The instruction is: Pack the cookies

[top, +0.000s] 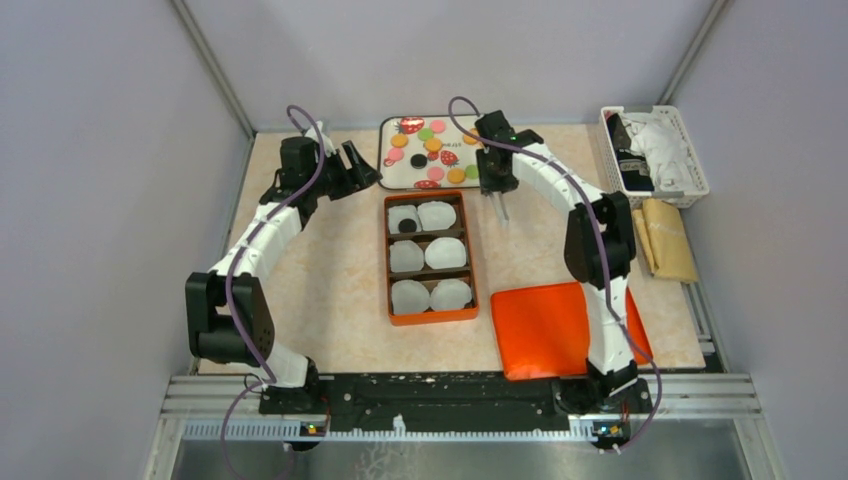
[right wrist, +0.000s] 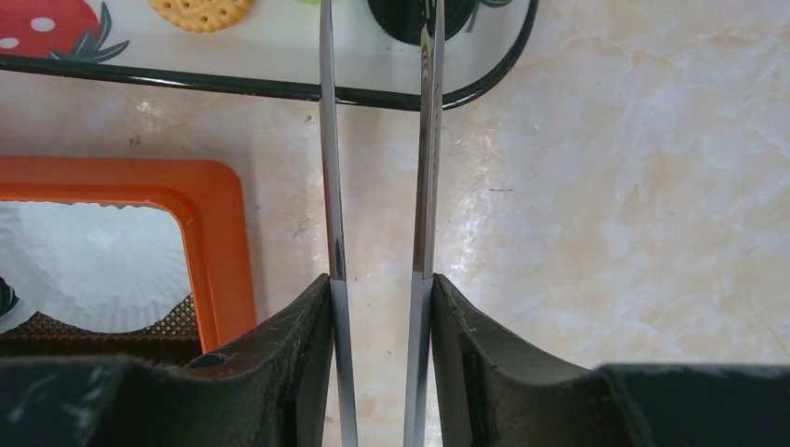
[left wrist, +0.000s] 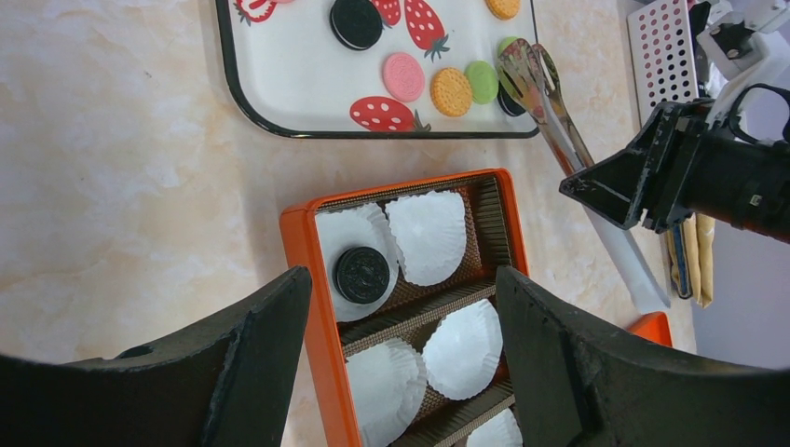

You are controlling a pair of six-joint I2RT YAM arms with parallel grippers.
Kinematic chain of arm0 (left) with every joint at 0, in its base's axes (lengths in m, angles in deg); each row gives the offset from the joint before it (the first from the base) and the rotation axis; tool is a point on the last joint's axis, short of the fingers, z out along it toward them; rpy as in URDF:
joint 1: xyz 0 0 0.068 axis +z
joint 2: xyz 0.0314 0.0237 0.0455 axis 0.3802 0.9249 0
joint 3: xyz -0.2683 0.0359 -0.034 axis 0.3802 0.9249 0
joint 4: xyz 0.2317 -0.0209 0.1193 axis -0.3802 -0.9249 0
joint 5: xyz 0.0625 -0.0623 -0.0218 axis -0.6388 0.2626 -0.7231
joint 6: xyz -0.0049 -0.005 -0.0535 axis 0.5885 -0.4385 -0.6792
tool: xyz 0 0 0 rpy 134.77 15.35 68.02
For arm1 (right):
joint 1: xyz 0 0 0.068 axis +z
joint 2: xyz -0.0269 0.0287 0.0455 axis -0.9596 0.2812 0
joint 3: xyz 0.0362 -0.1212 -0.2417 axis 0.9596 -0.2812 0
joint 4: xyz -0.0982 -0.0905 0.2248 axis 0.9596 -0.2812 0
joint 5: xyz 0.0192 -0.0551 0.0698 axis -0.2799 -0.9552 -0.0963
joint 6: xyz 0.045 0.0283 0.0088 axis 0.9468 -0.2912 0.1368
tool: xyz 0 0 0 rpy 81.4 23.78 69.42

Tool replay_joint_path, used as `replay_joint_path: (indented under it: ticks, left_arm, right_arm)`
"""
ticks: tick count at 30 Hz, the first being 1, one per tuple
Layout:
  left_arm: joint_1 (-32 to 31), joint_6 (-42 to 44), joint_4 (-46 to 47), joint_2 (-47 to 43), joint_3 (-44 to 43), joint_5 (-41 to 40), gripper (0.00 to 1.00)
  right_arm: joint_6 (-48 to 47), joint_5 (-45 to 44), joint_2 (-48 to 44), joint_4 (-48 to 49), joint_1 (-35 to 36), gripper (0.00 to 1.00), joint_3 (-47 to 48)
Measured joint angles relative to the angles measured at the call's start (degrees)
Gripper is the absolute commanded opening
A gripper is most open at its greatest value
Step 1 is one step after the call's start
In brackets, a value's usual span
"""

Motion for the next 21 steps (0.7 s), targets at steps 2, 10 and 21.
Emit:
replay_joint_path:
  ticks: [2,10,21]
  left_arm:
    - [0.1,0.0,-0.1,0.0,0.0,0.0,0.79]
    - [0.2,-0.1,-0.4,0.0,0.0,1.0,0.78]
    - [0.3,-0.7,-0.4,0.0,0.0,2.3,0.78]
  right_arm:
    - [0.2,1.3,1.1,-0.5,0.0,0.39,0.7]
    - [0.7,1.1,0.3,-0.2,0.0,0.41,-2.9]
    - [0.6,-0.3,-5.3,-0.6,0.0,0.41,-5.9]
